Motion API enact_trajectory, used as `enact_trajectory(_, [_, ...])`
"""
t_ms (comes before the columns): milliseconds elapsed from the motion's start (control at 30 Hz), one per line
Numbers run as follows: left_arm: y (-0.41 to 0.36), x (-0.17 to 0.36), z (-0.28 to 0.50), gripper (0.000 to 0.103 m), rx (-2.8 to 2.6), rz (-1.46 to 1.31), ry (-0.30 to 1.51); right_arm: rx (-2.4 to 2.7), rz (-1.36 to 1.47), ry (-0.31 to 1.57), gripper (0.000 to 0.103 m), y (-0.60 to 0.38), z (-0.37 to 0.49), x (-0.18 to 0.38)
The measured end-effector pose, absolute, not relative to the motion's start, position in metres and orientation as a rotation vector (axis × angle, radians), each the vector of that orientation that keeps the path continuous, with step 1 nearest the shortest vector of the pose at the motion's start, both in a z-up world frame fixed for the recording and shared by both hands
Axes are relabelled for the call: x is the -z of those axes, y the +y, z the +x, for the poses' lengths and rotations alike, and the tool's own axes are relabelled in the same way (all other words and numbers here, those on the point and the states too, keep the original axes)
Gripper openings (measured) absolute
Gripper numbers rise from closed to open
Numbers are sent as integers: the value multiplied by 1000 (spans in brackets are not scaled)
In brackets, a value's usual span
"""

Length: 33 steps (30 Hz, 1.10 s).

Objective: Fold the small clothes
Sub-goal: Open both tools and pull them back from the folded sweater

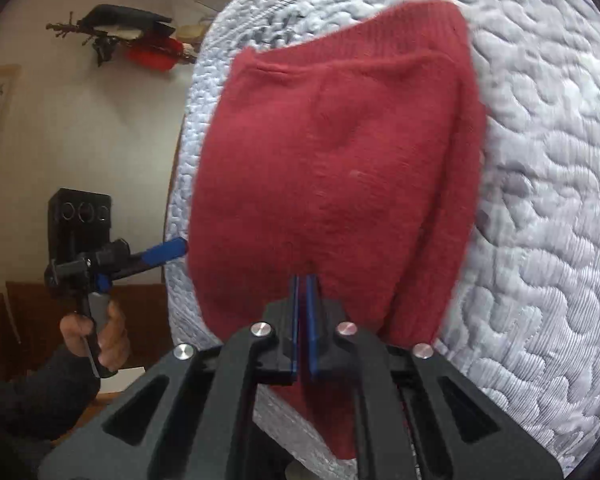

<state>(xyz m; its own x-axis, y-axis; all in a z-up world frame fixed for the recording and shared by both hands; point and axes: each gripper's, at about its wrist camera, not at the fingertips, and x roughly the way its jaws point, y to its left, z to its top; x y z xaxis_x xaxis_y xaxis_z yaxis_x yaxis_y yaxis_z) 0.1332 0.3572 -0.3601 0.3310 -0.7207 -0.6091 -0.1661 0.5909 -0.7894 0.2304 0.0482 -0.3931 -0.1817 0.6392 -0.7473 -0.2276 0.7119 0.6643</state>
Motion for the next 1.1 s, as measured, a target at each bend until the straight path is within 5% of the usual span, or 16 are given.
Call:
enact_trajectory(133, [352, 377, 139, 73, 445, -938, 1229, -763, 348, 1596, 0, 37, 231, 404])
enact_trajectory(333, [355, 346, 116, 74, 461, -937, 1167, -777, 356, 1503, 7, 28, 203, 345])
enact_trajectory(733, [339, 394, 84, 78, 381, -910, 1343, -652, 418, 1607, 0, 17, 166, 388])
enact_trajectory(833, [333, 386, 73, 78, 382, -870, 1399, -625, 412, 1571, 15, 11, 153, 360])
enact_trajectory(900, [329, 364, 56, 80, 378, -847, 1415, -570, 364, 1540, 54, 10, 138, 327])
enact_trajectory(967, [324, 331, 39, 90, 349, -794, 1412, -496, 267, 1489, 81, 15, 116, 281])
enact_trajectory(1000, [320, 309, 30, 98, 320, -740, 1404, -465, 219, 1456, 89, 23, 108, 261])
enact_trajectory(1100, [300, 231, 3, 99, 158, -453, 1355, -353, 54, 1392, 97, 38, 73, 198])
